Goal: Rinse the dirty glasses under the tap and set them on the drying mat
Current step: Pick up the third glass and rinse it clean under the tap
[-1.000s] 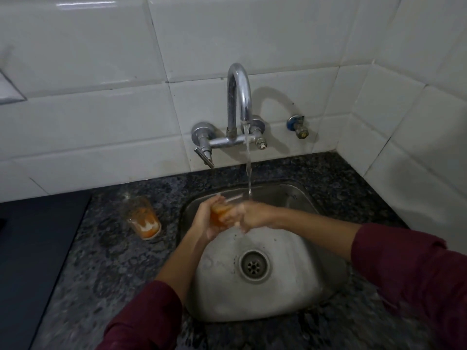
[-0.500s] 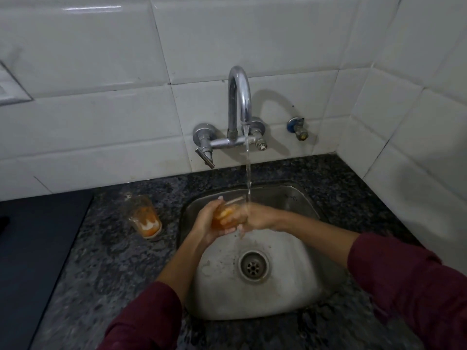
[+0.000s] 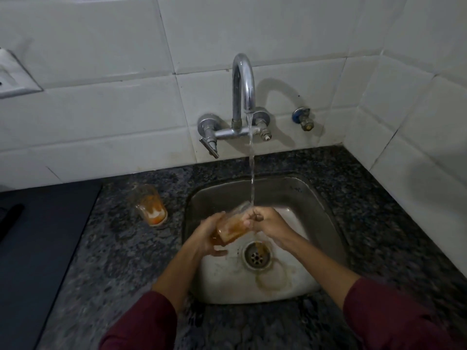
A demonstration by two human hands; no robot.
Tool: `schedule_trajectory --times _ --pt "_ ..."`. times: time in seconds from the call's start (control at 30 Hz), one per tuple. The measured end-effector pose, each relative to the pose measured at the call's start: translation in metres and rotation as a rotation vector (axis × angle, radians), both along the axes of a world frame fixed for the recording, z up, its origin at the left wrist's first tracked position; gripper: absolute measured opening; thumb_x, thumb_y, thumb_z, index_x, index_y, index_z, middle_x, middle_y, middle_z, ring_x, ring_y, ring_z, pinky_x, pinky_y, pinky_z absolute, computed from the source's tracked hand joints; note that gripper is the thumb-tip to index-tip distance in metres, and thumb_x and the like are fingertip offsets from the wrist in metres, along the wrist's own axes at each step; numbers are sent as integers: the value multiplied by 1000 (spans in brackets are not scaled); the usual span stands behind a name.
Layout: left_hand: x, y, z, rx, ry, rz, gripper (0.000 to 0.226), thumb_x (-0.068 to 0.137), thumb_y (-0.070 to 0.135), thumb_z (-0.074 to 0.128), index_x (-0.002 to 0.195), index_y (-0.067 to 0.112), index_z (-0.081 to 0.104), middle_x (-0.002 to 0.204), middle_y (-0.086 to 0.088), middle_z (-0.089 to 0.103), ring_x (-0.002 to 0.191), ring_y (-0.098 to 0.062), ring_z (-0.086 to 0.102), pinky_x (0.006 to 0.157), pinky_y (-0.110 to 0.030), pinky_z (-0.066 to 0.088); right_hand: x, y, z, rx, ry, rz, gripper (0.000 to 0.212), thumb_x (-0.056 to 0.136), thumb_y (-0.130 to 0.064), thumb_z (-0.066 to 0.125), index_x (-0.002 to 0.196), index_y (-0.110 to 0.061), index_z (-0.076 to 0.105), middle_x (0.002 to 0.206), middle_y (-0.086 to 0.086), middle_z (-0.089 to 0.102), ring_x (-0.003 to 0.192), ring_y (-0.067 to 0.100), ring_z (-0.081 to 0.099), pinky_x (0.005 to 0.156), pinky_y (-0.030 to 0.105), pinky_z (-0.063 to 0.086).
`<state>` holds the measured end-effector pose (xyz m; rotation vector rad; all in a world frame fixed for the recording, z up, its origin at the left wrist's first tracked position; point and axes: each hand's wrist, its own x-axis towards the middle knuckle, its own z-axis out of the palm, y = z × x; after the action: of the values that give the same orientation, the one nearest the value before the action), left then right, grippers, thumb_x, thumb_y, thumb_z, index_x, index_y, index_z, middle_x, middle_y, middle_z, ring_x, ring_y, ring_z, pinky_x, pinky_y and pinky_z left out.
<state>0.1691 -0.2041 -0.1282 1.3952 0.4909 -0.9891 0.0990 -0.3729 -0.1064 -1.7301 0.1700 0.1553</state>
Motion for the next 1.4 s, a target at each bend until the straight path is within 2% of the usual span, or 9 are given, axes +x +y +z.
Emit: schedule_trajectory --times 0.07,0.27,0.47,0.63,0.73,0.9,1.1,1.27,1.4 --pt "-1 10 -2 103 -86 -173 41 87 42 57 115 13 60 104 -15 66 94 -32 63 67 -40 51 -7 1 -4 179 75 1 16 85 1 60 77 -12 64 75 3 67 71 11 62 66 22 48" --pt "-9 23 16 21 22 -470 48 93 47 47 107 4 61 86 -23 65 64 -38 68 60 -42 59 -16 5 -10 488 328 6 12 88 -6 59 80 -14 64 69 -1 66 61 7 61 49 17 38" --pt "-6 27 10 -3 71 -523 70 88 50 49 132 -5 49 119 -29 53 64 -37 68 58 -38 58 -20 9 -16 567 360 5 13 88 -6 58 81 -15 63 68 -5 65 64 6 59 49 17 35" --pt "-8 26 13 -42 24 -520 56 93 47 44 132 7 48 122 -29 51 67 -40 69 57 -39 57 -21 7 -12 509 310 5 11 91 -7 54 86 -14 62 70 -2 65 60 6 59 53 20 32" --pt "-12 25 20 -174 -9 -493 53 86 45 59 127 13 51 130 -31 52 78 -41 69 59 -39 58 -15 4 3 400 183 -13 26 98 -12 40 86 -11 63 67 0 64 56 7 55 52 23 30" --pt "-18 6 33 -293 -289 -459 58 67 30 78 118 13 56 113 -22 62 73 -27 70 56 -36 57 -2 -1 40 52 -48 52 34 100 -16 35 80 -14 63 63 -2 62 55 1 54 52 14 34" --pt "-16 -15 39 -204 -708 -390 73 61 33 81 127 21 51 118 -11 62 102 -26 64 87 -44 56 6 -8 58 -227 -202 -53 37 99 -17 41 68 -18 63 60 0 62 57 5 60 65 20 46" --pt "-30 -33 38 86 -1061 -288 71 70 28 81 127 32 39 103 8 64 89 -8 66 70 -18 55 12 0 73 -366 -214 -99 25 93 -5 47 77 -2 66 61 -2 60 61 10 60 63 13 49" --pt "-34 -36 40 164 -1238 -267 86 72 42 78 136 42 21 104 17 57 83 -9 64 61 -21 56 17 -1 76 -340 -229 -115 28 91 -5 48 68 -12 63 58 -4 60 57 6 60 66 21 50"
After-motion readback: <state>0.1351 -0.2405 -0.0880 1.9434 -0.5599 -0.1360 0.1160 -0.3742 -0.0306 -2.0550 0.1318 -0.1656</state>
